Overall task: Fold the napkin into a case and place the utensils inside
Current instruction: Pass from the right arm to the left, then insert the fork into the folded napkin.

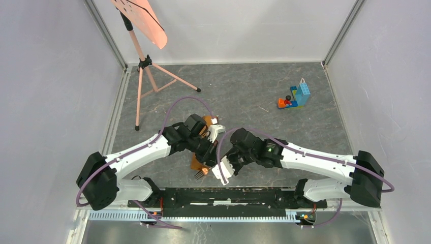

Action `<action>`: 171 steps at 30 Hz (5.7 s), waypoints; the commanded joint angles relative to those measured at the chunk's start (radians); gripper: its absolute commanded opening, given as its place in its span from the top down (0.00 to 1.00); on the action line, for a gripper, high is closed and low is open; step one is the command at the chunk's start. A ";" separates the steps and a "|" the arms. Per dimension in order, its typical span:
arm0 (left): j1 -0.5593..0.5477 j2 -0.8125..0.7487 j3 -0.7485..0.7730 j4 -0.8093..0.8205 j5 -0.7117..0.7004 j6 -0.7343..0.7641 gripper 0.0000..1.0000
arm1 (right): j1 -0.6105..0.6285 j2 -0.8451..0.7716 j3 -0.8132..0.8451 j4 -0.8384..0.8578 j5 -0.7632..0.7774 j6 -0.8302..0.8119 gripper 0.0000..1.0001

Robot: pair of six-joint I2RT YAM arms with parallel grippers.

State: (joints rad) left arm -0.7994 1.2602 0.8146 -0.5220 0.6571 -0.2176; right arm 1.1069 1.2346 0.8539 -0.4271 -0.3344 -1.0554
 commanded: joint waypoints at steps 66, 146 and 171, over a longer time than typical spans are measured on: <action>0.329 -0.093 -0.305 0.219 -0.166 -0.388 0.98 | -0.269 -0.219 -0.280 0.611 0.222 0.385 0.02; 0.330 0.213 -0.200 0.518 -0.317 -0.350 0.95 | -0.270 -0.210 -0.282 0.603 0.216 0.386 0.02; 0.333 0.252 -0.165 0.548 -0.343 -0.319 0.83 | -0.270 -0.208 -0.283 0.603 0.207 0.390 0.02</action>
State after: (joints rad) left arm -0.4725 1.5120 0.6163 0.0185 0.3447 -0.5850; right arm 0.8356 1.0248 0.5735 0.1421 -0.1135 -0.6804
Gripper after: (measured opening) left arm 0.131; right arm 0.979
